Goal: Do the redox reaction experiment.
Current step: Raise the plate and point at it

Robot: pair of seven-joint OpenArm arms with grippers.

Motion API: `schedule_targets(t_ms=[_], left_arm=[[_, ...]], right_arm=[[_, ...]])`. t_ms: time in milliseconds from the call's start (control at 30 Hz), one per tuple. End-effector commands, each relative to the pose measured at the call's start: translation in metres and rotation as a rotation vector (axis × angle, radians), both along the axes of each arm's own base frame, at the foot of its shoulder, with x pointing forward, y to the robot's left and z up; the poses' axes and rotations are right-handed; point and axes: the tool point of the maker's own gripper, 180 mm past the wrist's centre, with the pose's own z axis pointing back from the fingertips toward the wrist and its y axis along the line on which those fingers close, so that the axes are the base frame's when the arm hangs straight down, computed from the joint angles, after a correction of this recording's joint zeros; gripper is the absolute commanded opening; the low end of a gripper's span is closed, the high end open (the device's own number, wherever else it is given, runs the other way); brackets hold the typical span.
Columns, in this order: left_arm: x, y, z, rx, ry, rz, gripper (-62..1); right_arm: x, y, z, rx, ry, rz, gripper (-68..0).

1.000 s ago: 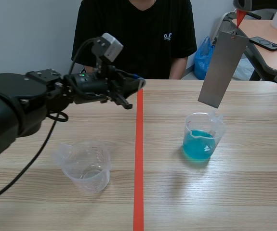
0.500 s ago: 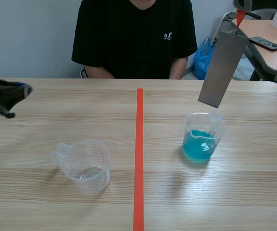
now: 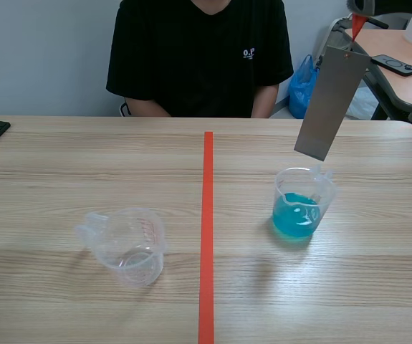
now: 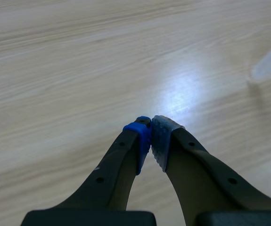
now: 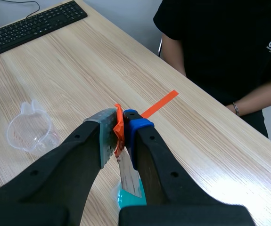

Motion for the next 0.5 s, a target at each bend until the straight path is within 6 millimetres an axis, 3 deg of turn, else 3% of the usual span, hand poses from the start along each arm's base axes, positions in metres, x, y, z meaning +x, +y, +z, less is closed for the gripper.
schedule_targets(t_ms=[0, 200, 467], left_arm=[[0.001, -0.003, 0.021, -0.021, -0.075, -0.008, -58.2], [-0.041, -0.024, 0.035, -0.014, -0.087, -0.042, -58.2], [-0.095, -0.076, 0.028, 0.004, -0.039, -0.103, -58.2]], right_arm=[[0.002, -0.004, 0.018, 0.009, -0.047, -0.004, -66.2], [0.002, -0.004, 0.018, 0.009, -0.047, -0.004, -66.2], [0.002, -0.004, 0.018, 0.009, -0.047, -0.004, -66.2]])
